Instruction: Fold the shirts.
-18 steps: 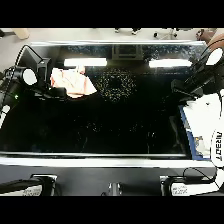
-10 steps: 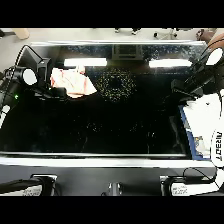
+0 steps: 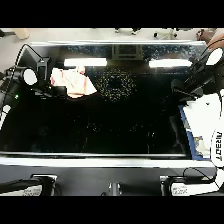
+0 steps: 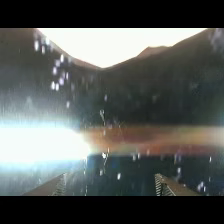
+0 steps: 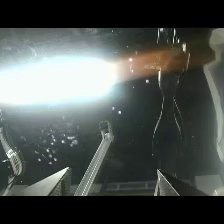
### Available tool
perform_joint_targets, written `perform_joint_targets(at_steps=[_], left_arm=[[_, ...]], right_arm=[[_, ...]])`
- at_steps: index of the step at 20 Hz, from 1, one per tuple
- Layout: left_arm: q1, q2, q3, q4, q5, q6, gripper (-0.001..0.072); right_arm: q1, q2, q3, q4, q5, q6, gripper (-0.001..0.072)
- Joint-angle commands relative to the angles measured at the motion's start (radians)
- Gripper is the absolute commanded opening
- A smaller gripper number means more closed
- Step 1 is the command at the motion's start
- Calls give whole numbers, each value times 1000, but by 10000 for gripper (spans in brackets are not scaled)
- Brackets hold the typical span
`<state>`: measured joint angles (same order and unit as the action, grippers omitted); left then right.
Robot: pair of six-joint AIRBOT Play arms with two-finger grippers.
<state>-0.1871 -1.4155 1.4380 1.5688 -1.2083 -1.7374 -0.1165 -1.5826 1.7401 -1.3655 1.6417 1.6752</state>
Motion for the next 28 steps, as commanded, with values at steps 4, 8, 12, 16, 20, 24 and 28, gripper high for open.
perform_joint_targets(at_steps=[4,8,12,16,20,24,28], left_arm=[[51,-101,28,95,251,-163,496],[268,-335,155,-234,232,-236,720],[295,-454,163,-456,413,-93,720],[255,-500,163,-501,499,-23,215],[233,-429,216,-541,457,115,22],[121,-87,251,-530,445,396,23],[-82,195,241,-492,438,391,23]], right_arm=[[1,-1,0,5,-117,0,554],[1,-1,0,68,-176,4,552],[1,-1,0,89,-235,4,553],[1,-1,0,95,-282,4,553],[1,-2,0,72,-370,-10,552],[1,34,35,57,-351,-58,557],[1,218,45,-11,-273,-76,564]])
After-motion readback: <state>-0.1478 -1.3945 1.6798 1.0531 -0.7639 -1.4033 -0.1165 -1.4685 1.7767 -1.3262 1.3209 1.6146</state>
